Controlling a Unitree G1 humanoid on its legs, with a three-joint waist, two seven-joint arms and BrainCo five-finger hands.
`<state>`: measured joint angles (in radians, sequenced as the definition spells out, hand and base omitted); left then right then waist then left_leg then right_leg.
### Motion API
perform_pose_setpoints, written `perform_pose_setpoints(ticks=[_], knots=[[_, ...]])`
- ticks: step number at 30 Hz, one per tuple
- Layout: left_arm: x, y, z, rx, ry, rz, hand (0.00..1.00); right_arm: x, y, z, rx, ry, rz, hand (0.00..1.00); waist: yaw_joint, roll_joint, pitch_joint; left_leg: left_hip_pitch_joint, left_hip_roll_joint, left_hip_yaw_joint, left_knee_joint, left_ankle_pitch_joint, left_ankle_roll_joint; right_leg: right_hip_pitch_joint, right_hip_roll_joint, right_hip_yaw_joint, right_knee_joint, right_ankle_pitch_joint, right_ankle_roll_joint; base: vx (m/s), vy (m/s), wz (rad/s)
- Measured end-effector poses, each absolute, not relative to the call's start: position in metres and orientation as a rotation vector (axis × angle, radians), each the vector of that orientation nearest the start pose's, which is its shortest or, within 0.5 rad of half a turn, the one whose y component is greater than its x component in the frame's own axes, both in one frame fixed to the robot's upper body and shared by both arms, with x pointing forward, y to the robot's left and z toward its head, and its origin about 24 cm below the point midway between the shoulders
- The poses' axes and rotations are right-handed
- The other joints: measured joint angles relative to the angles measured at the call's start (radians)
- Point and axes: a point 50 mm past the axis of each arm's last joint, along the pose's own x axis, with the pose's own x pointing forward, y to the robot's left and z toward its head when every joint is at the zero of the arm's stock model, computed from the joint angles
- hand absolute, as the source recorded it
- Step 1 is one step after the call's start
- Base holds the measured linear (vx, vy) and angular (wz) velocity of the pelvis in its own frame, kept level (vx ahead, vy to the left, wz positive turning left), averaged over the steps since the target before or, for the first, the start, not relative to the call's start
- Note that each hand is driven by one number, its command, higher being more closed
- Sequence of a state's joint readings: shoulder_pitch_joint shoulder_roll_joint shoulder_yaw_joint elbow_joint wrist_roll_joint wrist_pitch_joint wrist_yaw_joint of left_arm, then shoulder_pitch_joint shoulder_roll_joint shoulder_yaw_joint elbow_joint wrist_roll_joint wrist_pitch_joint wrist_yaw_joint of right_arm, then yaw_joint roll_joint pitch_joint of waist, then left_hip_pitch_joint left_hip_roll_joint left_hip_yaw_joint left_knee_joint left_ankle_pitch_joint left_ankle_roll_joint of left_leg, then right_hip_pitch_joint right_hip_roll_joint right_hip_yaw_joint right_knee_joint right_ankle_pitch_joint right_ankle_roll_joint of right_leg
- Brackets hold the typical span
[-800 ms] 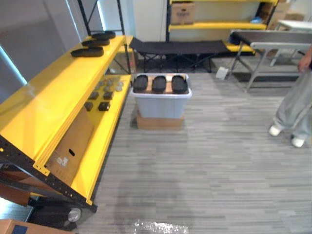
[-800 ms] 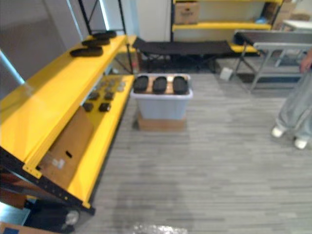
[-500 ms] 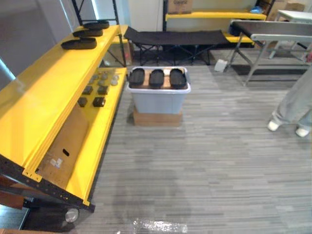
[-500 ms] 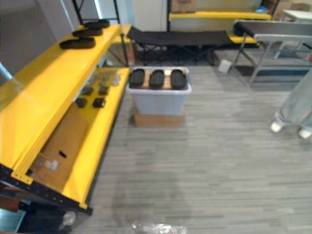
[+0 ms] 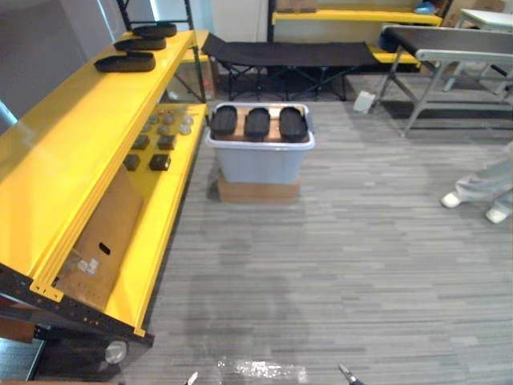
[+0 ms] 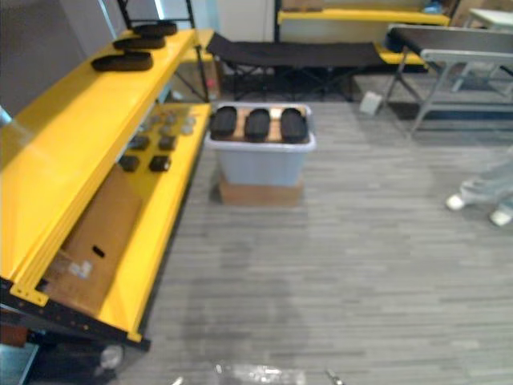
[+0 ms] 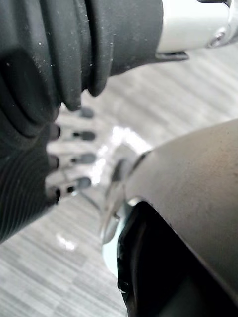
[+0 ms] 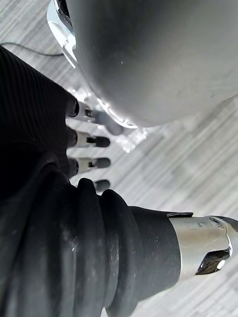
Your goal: Walk over and take plastic housings, then place them on the shelf
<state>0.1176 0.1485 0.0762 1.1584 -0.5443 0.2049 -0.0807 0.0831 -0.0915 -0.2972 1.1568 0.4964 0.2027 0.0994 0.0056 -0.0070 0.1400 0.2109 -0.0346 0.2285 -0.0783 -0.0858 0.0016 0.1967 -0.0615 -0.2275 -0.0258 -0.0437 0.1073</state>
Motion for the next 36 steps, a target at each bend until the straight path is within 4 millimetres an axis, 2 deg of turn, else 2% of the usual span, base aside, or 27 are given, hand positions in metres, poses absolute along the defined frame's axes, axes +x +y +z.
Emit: perform_pose_setpoints(ticks=[12,14,15,16,17,18,19,21,23,24,25,26,28,29,30,31,32,33,34,36], knots=[[0.043,0.205,-0.173,-0.47,1.336,0.404,0.0,0.054,-0.198,-0.173,0.653,1.263,-0.513,0.0,-0.001,-0.011,0.012,-0.001,-0.024,-0.003,-0.007,0.002,0.01,-0.018,-0.027,-0.015,0.034,-0.024,-0.018,-0.06,0.003,0.02],[0.045,0.205,-0.173,-0.438,1.339,0.377,0.0,0.054,-0.2,-0.173,0.655,1.256,-0.529,0.0,-0.006,-0.009,0.024,0.0,-0.032,-0.007,-0.007,-0.007,0.032,-0.084,-0.055,-0.017,0.198,-0.089,-0.012,-0.01,0.04,0.03],[0.046,0.205,-0.173,-0.432,1.336,0.37,0.0,0.055,-0.201,-0.173,0.659,1.252,-0.533,0.0,-0.006,-0.008,0.029,0.003,-0.031,-0.009,-0.007,-0.007,0.036,-0.105,-0.061,-0.018,0.247,-0.096,-0.007,-0.01,0.055,-0.01],[0.048,0.204,-0.172,-0.417,1.332,0.357,0.0,0.057,-0.203,-0.172,0.665,1.24,-0.54,0.0,-0.011,-0.002,0.045,0.019,-0.022,-0.018,-0.007,-0.012,0.055,-0.15,-0.066,-0.017,0.36,-0.098,-0.003,0.02,0.057,0.11],[0.052,0.206,-0.171,-0.387,1.323,0.337,0.0,0.057,-0.204,-0.172,0.674,1.235,-0.545,0.0,-0.022,0.007,0.066,0.037,-0.01,-0.029,-0.002,-0.015,0.065,-0.19,-0.069,-0.02,0.458,-0.12,-0.018,0.05,0.049,0.17],[0.052,0.208,-0.171,-0.373,1.324,0.329,0.0,0.053,-0.203,-0.172,0.683,1.239,-0.555,0.0,-0.024,0.003,0.063,0.04,-0.003,-0.032,-0.002,-0.018,0.066,-0.196,-0.066,-0.018,0.464,-0.134,-0.029,0.09,0.013,0.17],[0.055,0.21,-0.17,-0.361,1.319,0.323,0.0,0.049,-0.202,-0.173,0.693,1.245,-0.551,0.0,-0.019,-0.002,0.068,0.044,0.013,-0.034,0.005,-0.032,0.058,-0.216,-0.056,-0.019,0.449,-0.155,-0.039,0.07,-0.011,0.07],[0.057,0.212,-0.17,-0.357,1.319,0.326,0.0,0.044,-0.199,-0.174,0.709,1.256,-0.556,0.0,-0.02,-0.007,0.075,0.043,0.042,-0.04,0.02,-0.054,0.048,-0.257,-0.04,-0.02,0.386,-0.151,-0.036,0.11,-0.029,0.07],[0.056,0.212,-0.17,-0.385,1.317,0.349,0.0,0.036,-0.197,-0.175,0.728,1.273,-0.563,0.0,-0.02,-0.007,0.076,0.053,0.068,-0.04,0.027,-0.072,0.021,-0.307,-0.033,-0.023,0.316,-0.121,-0.018,0.2,-0.04,0.05],[0.054,0.212,-0.17,-0.424,1.316,0.383,0.0,0.029,-0.195,-0.175,0.724,1.305,-0.546,0.0,-0.018,-0.008,0.075,0.06,0.082,-0.029,0.059,-0.101,-0.002,-0.334,-0.034,-0.023,0.268,-0.071,-0.027,0.2,-0.031,-0.02],[0.053,0.212,-0.17,-0.437,1.314,0.394,0.0,0.025,-0.194,-0.176,0.717,1.321,-0.538,0.0,-0.017,-0.009,0.076,0.07,0.084,-0.027,0.071,-0.116,-0.012,-0.341,-0.035,-0.024,0.259,-0.049,-0.028,0.35,-0.073,0.01],[0.052,0.212,-0.17,-0.453,1.309,0.408,0.0,0.021,-0.194,-0.176,0.712,1.33,-0.527,0.0,-0.019,-0.01,0.075,0.093,0.086,-0.028,0.089,-0.146,-0.04,-0.348,-0.044,-0.022,0.259,-0.019,-0.036,0.35,-0.113,0.02],[0.05,0.211,-0.171,-0.474,1.304,0.424,0.0,0.017,-0.196,-0.175,0.719,1.327,-0.544,0.0,-0.023,-0.009,0.073,0.123,0.096,-0.035,0.109,-0.198,-0.07,-0.362,-0.046,-0.019,0.288,-0.003,-0.059,0.43,-0.192,0.17],[0.049,0.206,-0.172,-0.503,1.303,0.433,0.0,0.015,-0.201,-0.175,0.721,1.325,-0.558,0.0,-0.034,0.015,0.064,0.122,0.132,-0.05,0.138,-0.236,-0.095,-0.374,-0.029,-0.028,0.344,0.025,-0.074,0.33,-0.195,0.35],[0.044,0.202,-0.173,-0.528,1.311,0.448,0.0,0.014,-0.202,-0.175,0.723,1.326,-0.561,0.0,-0.039,0.03,0.05,0.119,0.157,-0.058,0.165,-0.242,-0.106,-0.371,-0.013,-0.047,0.355,0.002,-0.09,0.48,-0.281,0.25],[0.043,0.197,-0.173,-0.585,1.294,0.483,0.0,0.014,-0.206,-0.174,0.703,1.333,-0.557,0.0,-0.036,0.041,0.038,0.067,0.188,-0.059,0.301,-0.238,-0.118,-0.353,0.014,-0.053,0.352,-0.024,-0.112,0.68,-0.434,0.14],[0.051,0.195,-0.172,-0.616,1.247,0.502,0.0,0.02,-0.211,-0.173,0.668,1.319,-0.525,0.0,-0.026,0.059,0.041,-0.097,0.251,-0.091,0.667,-0.205,-0.14,-0.279,0.041,-0.066,0.291,-0.032,-0.134,0.79,-0.495,0.1],[0.055,0.192,-0.172,-0.621,1.228,0.51,0.0,0.022,-0.217,-0.172,0.627,1.327,-0.513,0.0,-0.022,0.072,0.05,-0.185,0.305,-0.067,0.881,-0.208,-0.137,-0.192,0.067,-0.078,0.23,-0.031,-0.136,0.68,-0.427,0.24],[0.061,0.191,-0.171,-0.621,1.224,0.505,0.0,0.025,-0.218,-0.172,0.605,1.331,-0.505,0.0,-0.016,0.072,0.068,-0.228,0.317,-0.045,0.975,-0.214,-0.125,-0.092,0.075,-0.086,0.176,-0.033,-0.139,0.55,-0.302,0.18],[0.063,0.191,-0.171,-0.623,1.22,0.494,0.0,0.043,-0.219,-0.171,0.589,1.28,-0.486,0.0,0.002,0.069,0.069,-0.312,0.272,-0.018,0.918,-0.219,-0.117,0.003,0.065,-0.075,0.096,-0.037,-0.141,0.41,-0.18,-0.15]])
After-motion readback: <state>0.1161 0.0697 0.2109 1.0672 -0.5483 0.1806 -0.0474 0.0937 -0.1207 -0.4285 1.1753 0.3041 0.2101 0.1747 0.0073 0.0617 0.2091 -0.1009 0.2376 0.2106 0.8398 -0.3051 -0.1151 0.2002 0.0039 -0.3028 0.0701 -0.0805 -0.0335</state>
